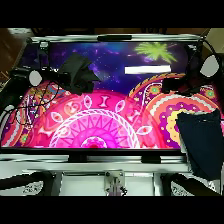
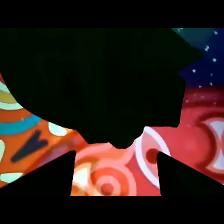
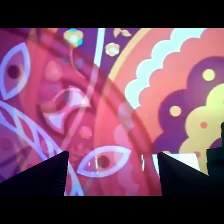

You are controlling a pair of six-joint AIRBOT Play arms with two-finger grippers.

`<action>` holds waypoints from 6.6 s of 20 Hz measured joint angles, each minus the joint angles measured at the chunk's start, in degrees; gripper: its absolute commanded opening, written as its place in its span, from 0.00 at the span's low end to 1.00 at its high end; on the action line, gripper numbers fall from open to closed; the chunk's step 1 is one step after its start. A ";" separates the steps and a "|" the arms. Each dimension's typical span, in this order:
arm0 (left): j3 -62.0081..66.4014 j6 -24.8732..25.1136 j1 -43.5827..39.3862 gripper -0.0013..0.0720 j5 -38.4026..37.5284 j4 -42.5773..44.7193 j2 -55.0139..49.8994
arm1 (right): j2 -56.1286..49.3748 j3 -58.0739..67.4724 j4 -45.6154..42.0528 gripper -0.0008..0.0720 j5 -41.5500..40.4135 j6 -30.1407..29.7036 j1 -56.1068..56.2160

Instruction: Fold the shirts.

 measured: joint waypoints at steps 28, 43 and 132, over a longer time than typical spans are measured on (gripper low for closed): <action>36.41 5.70 -10.21 0.07 -18.71 -19.89 11.08 | 15.02 0.02 11.23 0.92 10.21 -5.22 0.02; -18.62 -16.11 -16.74 0.95 -18.69 -11.69 21.53 | 24.90 -37.97 14.43 0.92 -8.04 10.23 20.22; -50.69 4.17 0.07 0.86 15.89 -36.39 38.42 | 6.80 -25.62 -3.32 0.12 -22.12 22.05 19.50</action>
